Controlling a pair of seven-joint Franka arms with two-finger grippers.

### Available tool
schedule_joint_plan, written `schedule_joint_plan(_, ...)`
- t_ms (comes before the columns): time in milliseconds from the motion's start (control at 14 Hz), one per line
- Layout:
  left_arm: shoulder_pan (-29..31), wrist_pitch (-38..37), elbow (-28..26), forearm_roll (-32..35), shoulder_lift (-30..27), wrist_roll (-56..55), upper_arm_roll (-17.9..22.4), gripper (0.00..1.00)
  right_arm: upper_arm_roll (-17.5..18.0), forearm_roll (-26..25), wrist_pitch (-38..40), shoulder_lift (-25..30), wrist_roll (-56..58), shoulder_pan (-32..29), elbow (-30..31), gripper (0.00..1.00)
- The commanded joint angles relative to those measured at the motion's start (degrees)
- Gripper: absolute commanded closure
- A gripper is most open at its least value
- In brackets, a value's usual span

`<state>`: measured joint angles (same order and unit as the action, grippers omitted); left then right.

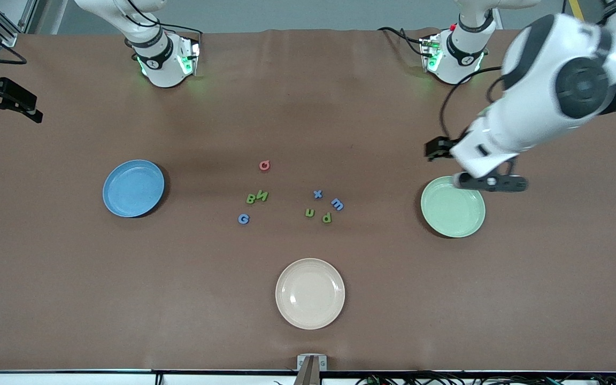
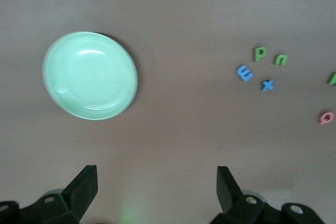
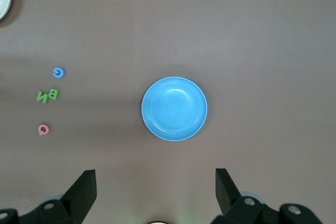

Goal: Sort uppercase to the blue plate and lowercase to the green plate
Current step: 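Reach the left gripper to the green n while the right gripper reaches the blue G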

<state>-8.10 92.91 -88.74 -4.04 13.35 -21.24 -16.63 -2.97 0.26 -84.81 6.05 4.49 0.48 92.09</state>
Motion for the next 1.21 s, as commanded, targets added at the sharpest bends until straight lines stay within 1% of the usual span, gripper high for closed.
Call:
schedule_joint_plan(0, -4.45, 3.40, 0.68, 0.53, 2.98, -6.95, 0.11, 0.00, -0.11, 0.45, -0.18, 0.02, -0.54, 0.22, -0.16, 0.00)
schedule_joint_plan(143, -8.23, 7.44, 0.68, 1.05, 6.31, -12.57, 0.19, 0.00, -0.11, 0.45, -0.36, -1.73, -0.44, 0.04, -0.95, 0.00)
schedule_joint_plan(214, -10.25, 9.89, 0.68, 2.79, 8.25, -15.56, 0.19, 0.00, -0.11, 0.53, -0.53, -4.18, -0.36, 0.30, -0.95, 0.00)
schedule_joint_plan(357, -14.99, 16.48, 0.94, 7.01, 13.08, -23.02, 0.19, 0.00, -0.11, 0.45, -1.84, -5.96, 0.78, 0.22, -1.39, 0.00)
schedule_joint_plan(500, -18.16, 23.34, 1.29, 7.82, 17.21, -27.52, 0.19, 0.00, -0.19, 0.27, -2.12, -8.85, 1.05, -0.04, -1.65, 0.00)
schedule_joint_plan(571, -19.92, 25.80, 1.46, 7.91, 19.23, -29.37, 0.63, 0.00, -0.19, -0.51, -2.55, -9.30, 1.31, 0.13, -1.57, 0.00)
schedule_joint_plan(643, -21.33, 27.57, 2.60, 8.78, 21.43, -29.82, 0.89, 0.00, -0.19, -0.52, -2.56, -10.00, 1.31, 0.13, -1.57, 0.00)
schedule_joint_plan(714, -21.69, 28.19, 4.17, 9.40, 23.71, -29.83, 0.90, 0.00, -0.11, -0.61, -1.86, -12.96, 1.05, 0.48, -1.74, 0.00)
schedule_joint_plan(857, -23.17, 29.16, 6.46, 10.27, 27.32, -29.83, 0.98, 0.00, -0.02, 0.35, -2.82, -13.95, 0.43, 1.27, -0.78, 0.00)
schedule_joint_plan(929, -23.97, 29.25, 7.69, 11.32, 29.25, -29.83, 1.51, 0.00, -0.02, 0.53, -4.47, -14.13, 0.00, 2.58, 0.35, 0.00)
schedule_joint_plan(1000, -24.76, 29.69, 8.75, 11.60, 30.75, -29.83, 1.77, 0.00, -0.02, 0.53, -7.28, -14.05, -4.01, 4.42, 1.85, 0.00)
schedule_joint_plan(1143, -26.34, 32.93, 10.86, 11.60, 33.83, -29.91, 3.43, 0.00, -0.02, 0.54, -8.44, -14.13, -13.94, 8.46, 2.47, 0.00)
